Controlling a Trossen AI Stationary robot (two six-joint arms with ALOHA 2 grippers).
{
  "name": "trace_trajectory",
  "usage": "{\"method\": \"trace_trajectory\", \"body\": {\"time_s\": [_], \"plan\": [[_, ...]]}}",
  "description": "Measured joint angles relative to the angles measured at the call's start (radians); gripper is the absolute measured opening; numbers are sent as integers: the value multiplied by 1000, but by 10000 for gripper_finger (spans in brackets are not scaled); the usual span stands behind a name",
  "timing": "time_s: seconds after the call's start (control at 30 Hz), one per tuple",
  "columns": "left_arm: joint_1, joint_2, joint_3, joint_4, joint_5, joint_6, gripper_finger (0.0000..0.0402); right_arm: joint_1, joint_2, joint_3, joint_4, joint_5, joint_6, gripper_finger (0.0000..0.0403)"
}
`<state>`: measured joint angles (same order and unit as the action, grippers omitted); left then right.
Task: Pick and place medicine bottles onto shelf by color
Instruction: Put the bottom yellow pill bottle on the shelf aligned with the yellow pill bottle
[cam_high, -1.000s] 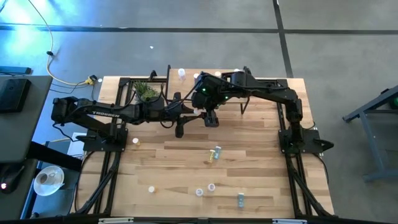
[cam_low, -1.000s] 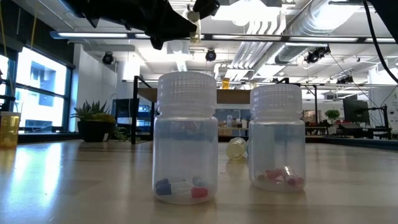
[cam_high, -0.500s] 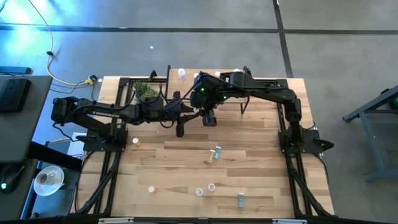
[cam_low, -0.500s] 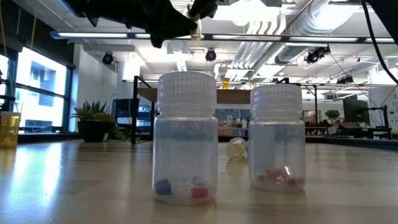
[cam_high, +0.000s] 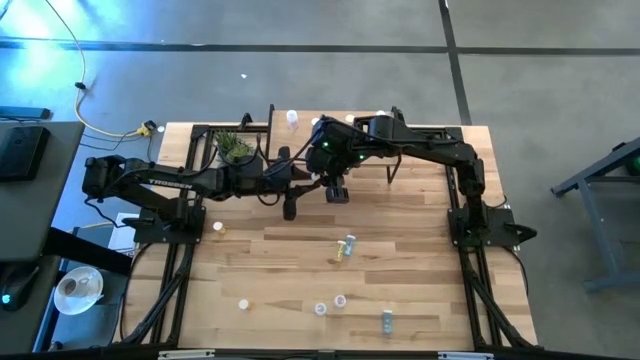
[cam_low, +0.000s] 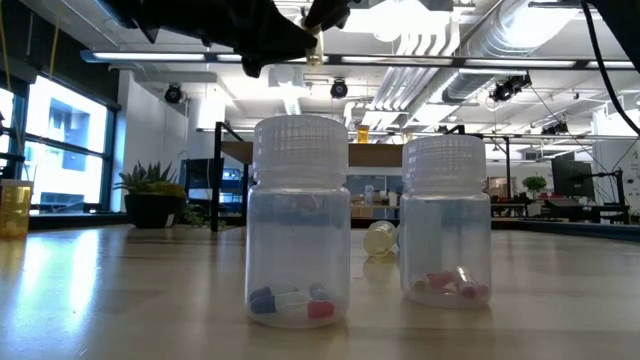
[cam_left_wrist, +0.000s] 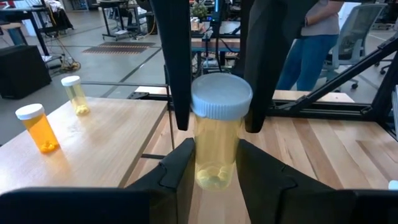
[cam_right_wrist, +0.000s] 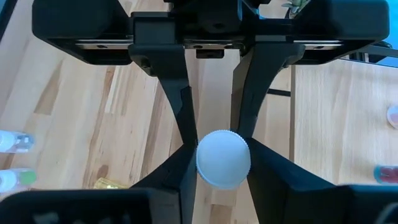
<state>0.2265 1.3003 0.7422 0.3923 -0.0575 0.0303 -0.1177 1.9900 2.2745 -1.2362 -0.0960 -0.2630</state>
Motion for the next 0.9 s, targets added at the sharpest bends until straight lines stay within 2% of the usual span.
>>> {"method": "trace_trajectory", "body": {"time_s": [0.43,0.9], "plan": [[12,0,0,2,-14,0,188,-33,-40,2,-77,73,-26,105],[49,0,0,1,-11,0,187,-132,-114,2,-246,49,-56,105]]}}
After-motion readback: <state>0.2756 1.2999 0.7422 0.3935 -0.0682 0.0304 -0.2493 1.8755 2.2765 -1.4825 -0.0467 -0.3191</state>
